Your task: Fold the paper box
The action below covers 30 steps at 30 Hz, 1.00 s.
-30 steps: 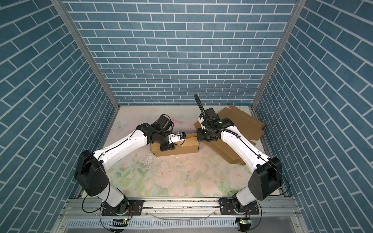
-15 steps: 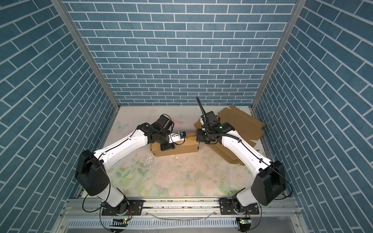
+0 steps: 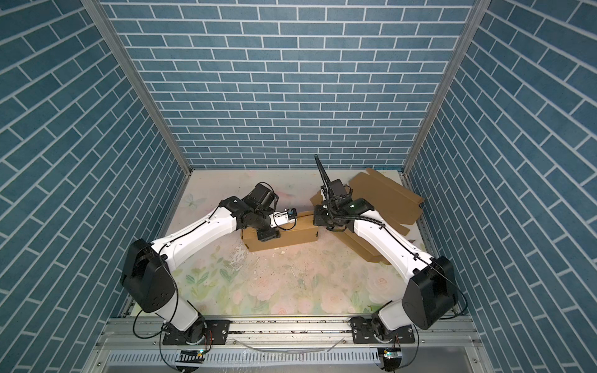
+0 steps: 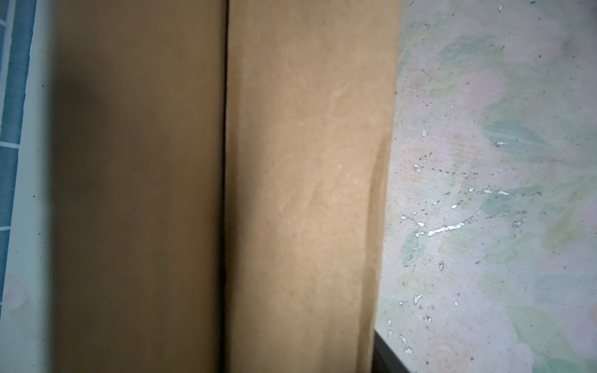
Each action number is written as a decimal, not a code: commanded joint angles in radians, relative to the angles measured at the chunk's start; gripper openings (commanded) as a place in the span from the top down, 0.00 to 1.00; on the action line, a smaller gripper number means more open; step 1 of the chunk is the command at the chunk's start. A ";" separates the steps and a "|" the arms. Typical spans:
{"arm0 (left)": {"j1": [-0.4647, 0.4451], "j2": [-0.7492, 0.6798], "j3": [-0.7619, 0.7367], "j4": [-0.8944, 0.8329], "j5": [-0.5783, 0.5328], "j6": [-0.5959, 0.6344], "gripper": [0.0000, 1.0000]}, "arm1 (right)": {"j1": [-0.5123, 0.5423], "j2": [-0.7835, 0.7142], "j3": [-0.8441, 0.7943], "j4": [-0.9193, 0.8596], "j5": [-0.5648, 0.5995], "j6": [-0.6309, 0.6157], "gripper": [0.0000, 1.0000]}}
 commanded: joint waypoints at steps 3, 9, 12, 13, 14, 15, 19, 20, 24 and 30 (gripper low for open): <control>0.022 -0.056 -0.013 -0.041 -0.007 -0.022 0.30 | 0.007 0.037 -0.030 -0.063 0.043 0.026 1.00; 0.022 -0.117 -0.018 -0.035 0.011 -0.025 0.22 | 0.006 0.054 -0.014 -0.066 0.043 0.035 1.00; 0.024 -0.156 -0.025 -0.029 0.014 -0.036 0.21 | 0.007 0.058 -0.013 -0.065 0.047 0.045 1.00; 0.024 -0.170 -0.028 -0.024 0.017 -0.045 0.21 | 0.006 0.060 -0.012 -0.066 0.048 0.048 1.00; 0.026 -0.194 -0.032 -0.013 0.020 -0.056 0.21 | 0.007 0.060 -0.010 -0.066 0.049 0.050 1.00; 0.031 -0.220 -0.039 0.004 0.021 -0.075 0.20 | 0.006 0.059 -0.008 -0.069 0.049 0.054 1.00; 0.073 -0.331 -0.073 0.065 -0.055 -0.221 0.22 | 0.006 0.056 -0.002 -0.075 0.056 0.058 1.00; 0.096 -0.362 -0.084 0.058 -0.055 -0.264 0.24 | 0.006 0.055 -0.001 -0.079 0.059 0.060 1.00; 0.195 -0.478 -0.144 0.003 -0.015 -0.397 0.40 | 0.006 0.052 -0.002 -0.083 0.063 0.063 1.00; 0.318 -0.590 -0.260 -0.051 0.028 -0.500 0.46 | 0.006 0.047 -0.004 -0.083 0.064 0.063 1.00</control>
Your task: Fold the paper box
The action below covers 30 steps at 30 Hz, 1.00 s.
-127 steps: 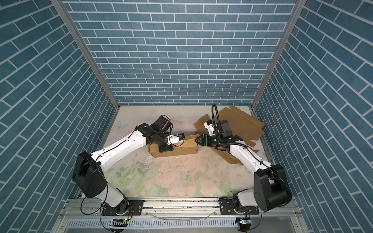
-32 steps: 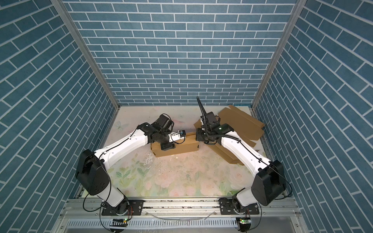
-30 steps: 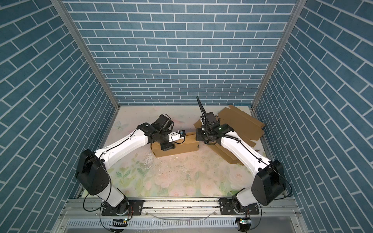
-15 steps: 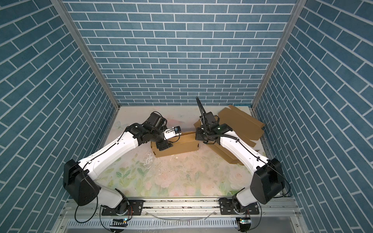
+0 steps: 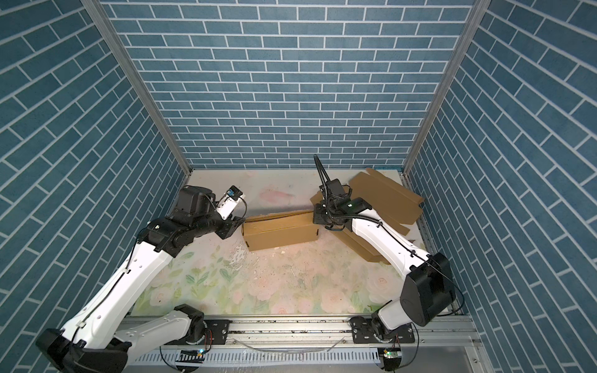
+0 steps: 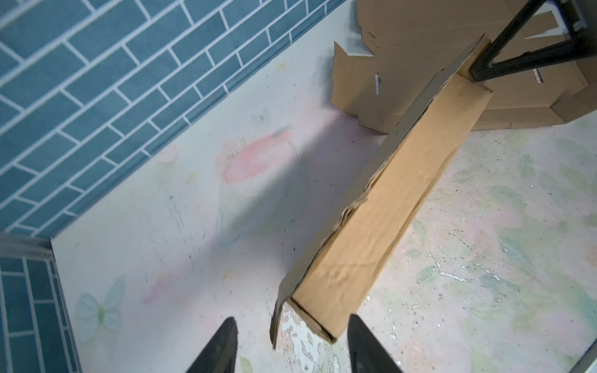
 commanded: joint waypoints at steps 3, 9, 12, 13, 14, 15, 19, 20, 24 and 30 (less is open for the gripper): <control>0.105 -0.007 -0.072 -0.044 0.094 -0.126 0.48 | 0.005 0.026 -0.006 -0.104 0.013 0.045 1.00; 0.116 0.068 -0.069 -0.009 0.100 -0.115 0.53 | 0.005 0.026 -0.005 -0.104 0.010 0.045 1.00; 0.123 0.106 -0.058 0.005 0.100 -0.106 0.58 | 0.005 0.026 -0.005 -0.104 0.008 0.046 1.00; 0.126 0.117 -0.053 0.010 0.101 -0.105 0.60 | 0.006 0.026 -0.006 -0.103 0.008 0.046 1.00; 0.127 0.128 -0.047 0.011 0.107 -0.103 0.62 | 0.005 0.025 -0.006 -0.103 0.008 0.046 1.00; 0.128 0.136 -0.042 0.013 0.107 -0.105 0.65 | 0.005 0.026 -0.009 -0.102 0.008 0.047 1.00; 0.128 0.160 -0.029 0.018 0.142 -0.114 0.77 | 0.005 0.024 -0.010 -0.102 0.007 0.048 1.00; 0.128 0.162 -0.028 0.015 0.147 -0.117 0.78 | 0.006 0.023 -0.010 -0.102 0.007 0.048 1.00; 0.128 0.160 -0.021 -0.001 0.146 -0.114 0.77 | 0.006 0.021 -0.010 -0.104 0.007 0.048 1.00; 0.130 0.169 0.000 -0.009 0.143 -0.109 0.77 | 0.006 0.022 -0.011 -0.105 0.008 0.049 1.00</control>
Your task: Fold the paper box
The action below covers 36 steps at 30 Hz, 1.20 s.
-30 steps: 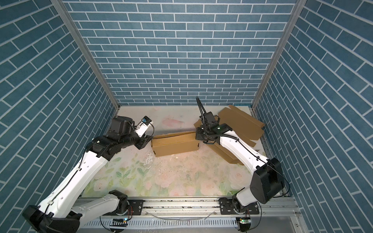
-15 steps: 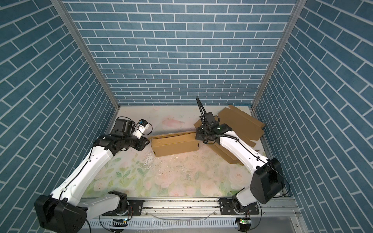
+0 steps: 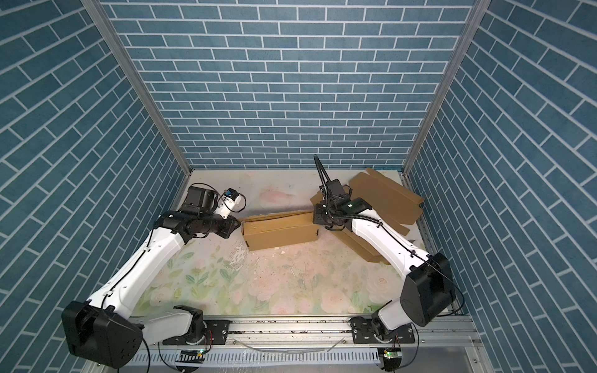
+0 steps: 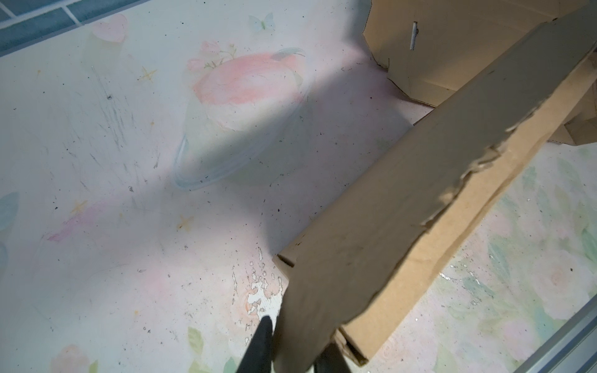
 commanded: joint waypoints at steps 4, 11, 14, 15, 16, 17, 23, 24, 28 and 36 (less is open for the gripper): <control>0.008 0.024 0.051 -0.027 0.049 -0.014 0.88 | 0.008 0.022 -0.009 -0.104 0.008 0.046 1.00; 0.008 0.041 0.073 -0.058 0.098 -0.092 0.96 | 0.015 0.024 -0.008 -0.106 0.012 0.057 1.00; 0.008 0.047 0.080 -0.066 0.119 -0.130 0.96 | 0.019 0.028 -0.010 -0.104 0.013 0.063 1.00; 0.008 0.049 0.084 -0.068 0.125 -0.140 0.97 | 0.020 0.030 -0.010 -0.104 0.013 0.064 1.00; 0.008 0.054 0.089 -0.072 0.133 -0.151 0.96 | 0.021 0.030 -0.010 -0.104 0.014 0.064 1.00; 0.008 0.061 0.096 -0.076 0.138 -0.158 0.96 | 0.022 0.031 -0.010 -0.104 0.013 0.064 1.00; 0.008 0.088 0.124 -0.092 0.160 -0.203 0.97 | 0.024 0.029 -0.010 -0.104 0.020 0.066 1.00; 0.008 0.090 0.124 -0.089 0.167 -0.213 0.97 | 0.025 0.030 -0.010 -0.104 0.020 0.066 1.00; 0.008 0.090 0.115 -0.065 0.184 -0.246 0.98 | 0.025 0.031 -0.009 -0.101 0.020 0.067 1.00; 0.008 0.075 0.028 -0.002 0.146 -0.292 0.99 | 0.026 0.035 -0.010 -0.097 0.018 0.070 1.00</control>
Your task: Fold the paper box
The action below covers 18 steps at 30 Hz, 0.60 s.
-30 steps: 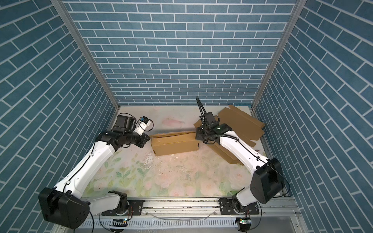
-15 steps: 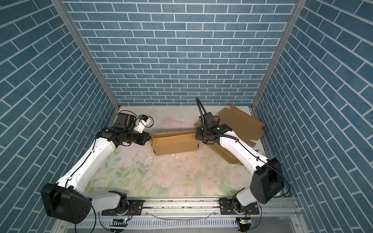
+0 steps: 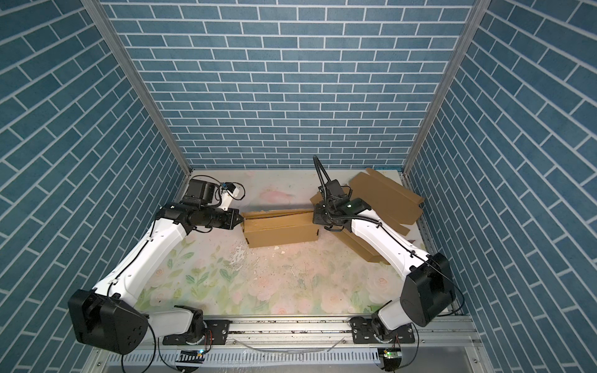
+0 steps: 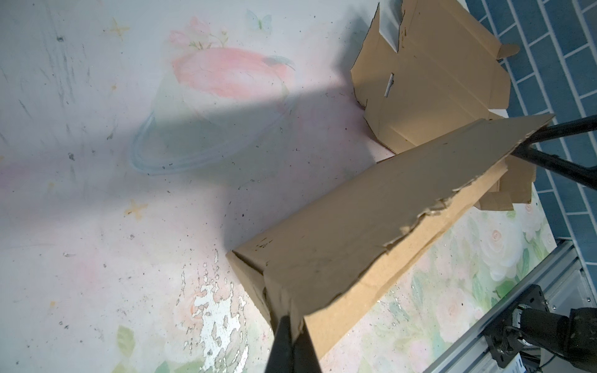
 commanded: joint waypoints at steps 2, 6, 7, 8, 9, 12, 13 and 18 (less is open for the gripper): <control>-0.006 -0.010 -0.061 0.044 0.015 -0.048 0.99 | 0.015 0.034 -0.012 -0.095 -0.013 0.043 1.00; -0.006 -0.033 -0.106 0.090 -0.018 -0.083 0.99 | 0.015 0.031 -0.015 -0.093 -0.009 0.046 1.00; -0.006 -0.040 -0.117 0.103 -0.026 -0.095 0.99 | 0.015 0.031 -0.014 -0.092 -0.010 0.047 1.00; -0.006 -0.047 -0.128 0.116 -0.027 -0.108 1.00 | 0.015 0.030 -0.015 -0.091 -0.011 0.048 1.00; -0.006 -0.052 -0.135 0.125 -0.028 -0.120 1.00 | 0.017 0.031 -0.016 -0.090 -0.012 0.049 1.00; -0.006 -0.059 -0.127 0.120 -0.021 -0.125 0.99 | 0.017 0.032 -0.016 -0.089 -0.011 0.050 1.00; -0.004 -0.060 -0.117 0.112 -0.018 -0.122 0.99 | 0.017 0.033 -0.017 -0.089 -0.012 0.048 1.00; 0.021 -0.053 -0.060 0.069 0.033 -0.112 0.99 | 0.016 0.034 -0.022 -0.088 -0.012 0.048 1.00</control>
